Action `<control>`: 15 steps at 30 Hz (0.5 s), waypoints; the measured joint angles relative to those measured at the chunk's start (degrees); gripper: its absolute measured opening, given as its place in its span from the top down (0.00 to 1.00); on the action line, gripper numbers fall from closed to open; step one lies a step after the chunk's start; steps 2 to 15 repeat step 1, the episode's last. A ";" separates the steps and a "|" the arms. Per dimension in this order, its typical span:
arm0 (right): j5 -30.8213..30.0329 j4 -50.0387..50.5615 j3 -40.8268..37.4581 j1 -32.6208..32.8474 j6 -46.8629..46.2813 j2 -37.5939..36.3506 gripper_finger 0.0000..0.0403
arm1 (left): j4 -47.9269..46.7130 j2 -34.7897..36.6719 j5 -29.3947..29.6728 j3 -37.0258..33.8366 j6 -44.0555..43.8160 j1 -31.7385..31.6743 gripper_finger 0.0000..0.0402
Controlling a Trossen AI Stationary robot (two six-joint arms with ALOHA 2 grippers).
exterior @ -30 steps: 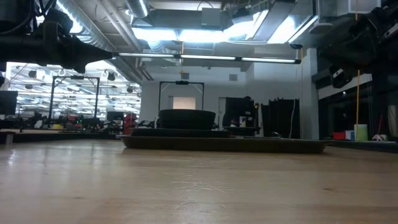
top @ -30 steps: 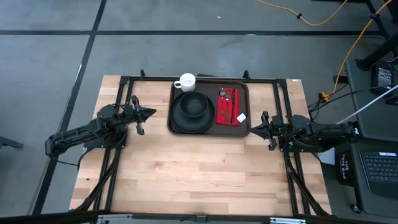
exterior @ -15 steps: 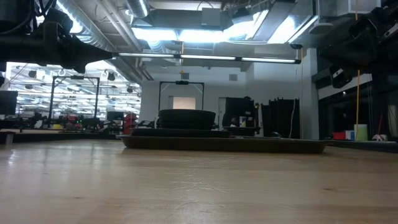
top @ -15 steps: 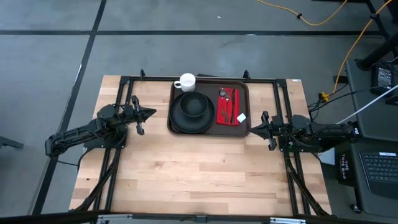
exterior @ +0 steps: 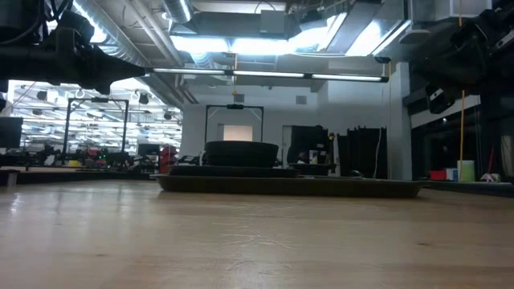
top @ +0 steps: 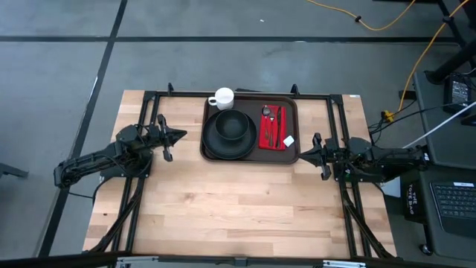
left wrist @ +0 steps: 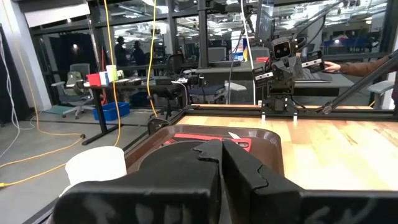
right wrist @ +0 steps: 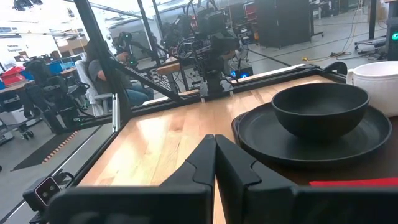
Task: Set up tray
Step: Return to Home Position
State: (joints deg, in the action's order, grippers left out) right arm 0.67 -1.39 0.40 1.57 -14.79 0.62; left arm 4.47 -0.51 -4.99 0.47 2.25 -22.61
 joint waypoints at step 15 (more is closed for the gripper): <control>0.00 0.00 0.00 0.01 0.01 0.00 0.96 | 0.02 0.00 0.00 0.00 0.00 0.01 0.99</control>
